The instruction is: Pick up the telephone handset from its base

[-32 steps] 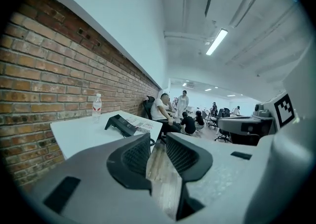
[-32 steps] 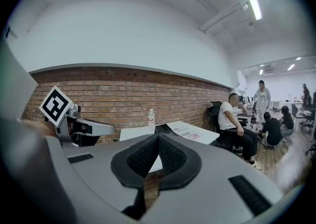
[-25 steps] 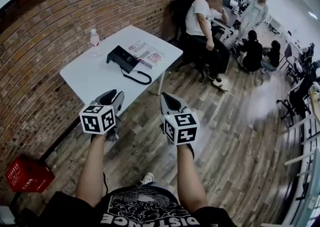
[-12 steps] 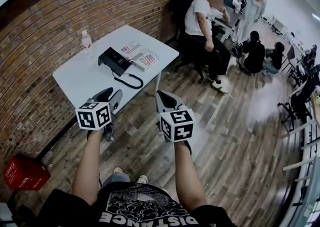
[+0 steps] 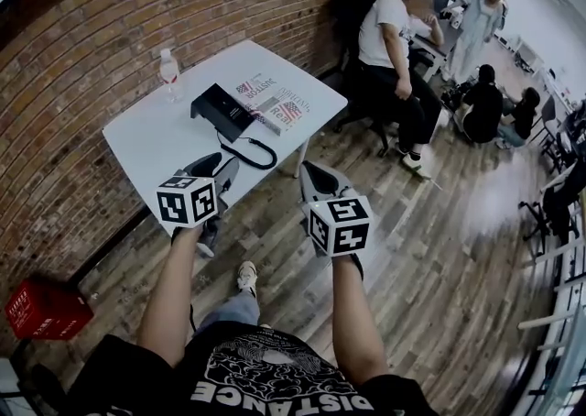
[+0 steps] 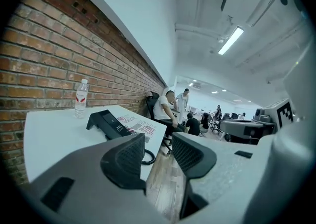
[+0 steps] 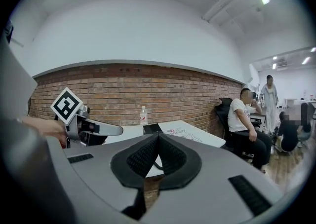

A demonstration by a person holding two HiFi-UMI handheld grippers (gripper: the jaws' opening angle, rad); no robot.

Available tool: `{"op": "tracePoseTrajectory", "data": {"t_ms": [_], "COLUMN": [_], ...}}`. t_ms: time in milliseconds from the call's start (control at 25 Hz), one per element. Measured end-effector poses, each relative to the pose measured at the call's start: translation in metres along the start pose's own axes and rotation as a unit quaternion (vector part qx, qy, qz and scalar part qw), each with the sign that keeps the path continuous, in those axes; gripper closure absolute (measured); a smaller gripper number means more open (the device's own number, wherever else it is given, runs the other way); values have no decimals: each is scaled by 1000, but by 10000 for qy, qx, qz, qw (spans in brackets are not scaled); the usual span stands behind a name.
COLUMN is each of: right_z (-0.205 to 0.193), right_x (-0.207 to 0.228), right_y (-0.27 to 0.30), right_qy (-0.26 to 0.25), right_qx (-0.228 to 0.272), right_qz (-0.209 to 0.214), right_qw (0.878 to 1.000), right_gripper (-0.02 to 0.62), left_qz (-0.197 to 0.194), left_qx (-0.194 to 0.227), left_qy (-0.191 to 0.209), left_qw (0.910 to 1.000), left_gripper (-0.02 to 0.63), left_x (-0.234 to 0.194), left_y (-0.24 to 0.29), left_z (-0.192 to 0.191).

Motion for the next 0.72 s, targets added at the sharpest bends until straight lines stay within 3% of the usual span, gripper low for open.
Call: {"op": "tracePoseTrajectory", "data": {"t_ms": [720], "right_z": [28], "right_x": [20], "right_y": [174], "right_qy": [-42], "right_qx": [-346], "right_qz": [376], "right_qw": [9987], "right_gripper": [595], "left_qz": [257], "left_qx": [-286], "left_qy": [-1219], "left_qw": [9918], "left_gripper": [448], "left_x": [-158], "left_y": [96], "left_z": [15]}}
Point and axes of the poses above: the fingertips, and each gripper's own axes: y forward along the fingers, x to its right, z out of its top, the point moved 10 cm from there along -y, backward along the fingers, and after that the axes turned 8 degrees about -z, right-handed, at the moved point
